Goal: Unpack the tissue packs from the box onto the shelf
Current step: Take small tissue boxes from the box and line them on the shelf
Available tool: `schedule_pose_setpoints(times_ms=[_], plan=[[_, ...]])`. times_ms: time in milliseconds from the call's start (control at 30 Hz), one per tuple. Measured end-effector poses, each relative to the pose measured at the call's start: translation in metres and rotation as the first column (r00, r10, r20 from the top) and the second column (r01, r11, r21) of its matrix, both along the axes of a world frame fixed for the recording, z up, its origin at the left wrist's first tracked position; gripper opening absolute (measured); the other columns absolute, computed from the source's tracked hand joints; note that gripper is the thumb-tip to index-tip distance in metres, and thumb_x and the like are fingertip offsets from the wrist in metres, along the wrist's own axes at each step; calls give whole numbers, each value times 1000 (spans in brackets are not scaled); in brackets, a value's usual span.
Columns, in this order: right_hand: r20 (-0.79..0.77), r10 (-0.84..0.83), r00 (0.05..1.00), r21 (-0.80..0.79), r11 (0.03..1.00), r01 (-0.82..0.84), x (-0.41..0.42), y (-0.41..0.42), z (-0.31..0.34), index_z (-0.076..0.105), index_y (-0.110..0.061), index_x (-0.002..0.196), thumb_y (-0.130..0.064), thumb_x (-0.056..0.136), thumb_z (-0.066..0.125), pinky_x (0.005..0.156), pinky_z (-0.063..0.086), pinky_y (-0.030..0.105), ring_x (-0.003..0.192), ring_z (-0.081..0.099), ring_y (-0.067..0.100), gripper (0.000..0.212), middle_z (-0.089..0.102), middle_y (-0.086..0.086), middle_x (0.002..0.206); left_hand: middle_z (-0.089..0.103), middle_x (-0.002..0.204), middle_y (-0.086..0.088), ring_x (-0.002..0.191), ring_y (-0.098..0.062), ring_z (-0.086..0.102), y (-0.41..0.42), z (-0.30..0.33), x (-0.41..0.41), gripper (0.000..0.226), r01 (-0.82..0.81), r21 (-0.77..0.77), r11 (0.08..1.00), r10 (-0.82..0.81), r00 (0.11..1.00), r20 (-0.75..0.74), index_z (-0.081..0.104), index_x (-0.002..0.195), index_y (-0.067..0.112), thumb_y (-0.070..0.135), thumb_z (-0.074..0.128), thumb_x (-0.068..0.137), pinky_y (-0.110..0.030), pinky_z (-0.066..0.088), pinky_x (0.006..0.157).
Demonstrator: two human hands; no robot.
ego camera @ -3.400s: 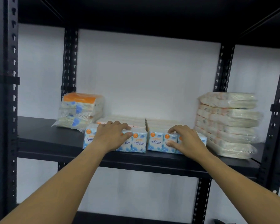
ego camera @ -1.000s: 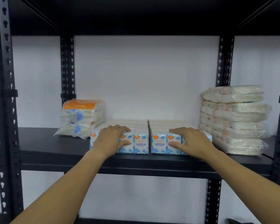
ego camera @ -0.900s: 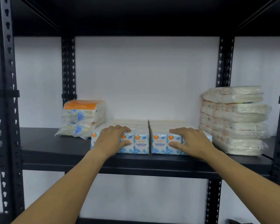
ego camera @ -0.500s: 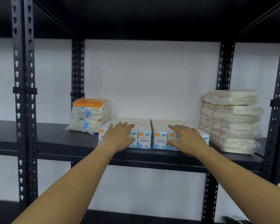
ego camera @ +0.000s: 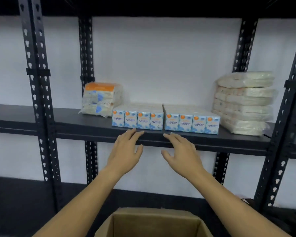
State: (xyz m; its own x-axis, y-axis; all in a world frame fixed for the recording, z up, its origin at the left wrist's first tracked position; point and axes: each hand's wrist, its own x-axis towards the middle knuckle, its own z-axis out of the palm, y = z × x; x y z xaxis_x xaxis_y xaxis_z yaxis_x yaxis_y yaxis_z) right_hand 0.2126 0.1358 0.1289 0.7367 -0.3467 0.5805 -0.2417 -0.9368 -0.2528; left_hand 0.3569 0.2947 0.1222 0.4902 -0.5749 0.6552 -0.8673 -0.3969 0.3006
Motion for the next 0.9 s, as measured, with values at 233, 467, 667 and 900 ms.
schedule_pose_setpoints(times_ms=[233,467,667,900], plan=[[-191,41,981,239,971,6,-15,21,-115,39,-33,148,-46,95,53,114,34,41,135,43,17,56,43,-6,151,35,154,-2,141,-18,30,16,-106,-26,45,44,154,987,-7,972,-235,42,145,27,28,47,100,-36,25,117],[-414,57,908,412,902,131,-35,4,-207,43,-27,146,-40,93,60,107,42,42,129,50,20,57,51,0,144,54,135,2,118,-16,53,16,-199,-20,38,119,391,913,69,898,-436,50,134,31,31,48,96,-41,44,102],[-586,71,808,499,817,290,-49,-11,-283,45,-28,144,-40,93,62,102,46,40,124,52,20,55,54,1,137,53,136,3,120,-15,54,9,-269,-31,38,207,486,849,142,797,-587,52,135,29,31,53,97,-37,46,100],[-745,185,641,534,742,406,-56,-20,-361,53,-19,140,-30,91,63,98,46,35,123,56,30,51,57,10,138,61,132,-5,117,-23,58,20,-355,-38,38,296,580,759,274,662,-697,58,131,22,18,51,94,-29,46,95]])
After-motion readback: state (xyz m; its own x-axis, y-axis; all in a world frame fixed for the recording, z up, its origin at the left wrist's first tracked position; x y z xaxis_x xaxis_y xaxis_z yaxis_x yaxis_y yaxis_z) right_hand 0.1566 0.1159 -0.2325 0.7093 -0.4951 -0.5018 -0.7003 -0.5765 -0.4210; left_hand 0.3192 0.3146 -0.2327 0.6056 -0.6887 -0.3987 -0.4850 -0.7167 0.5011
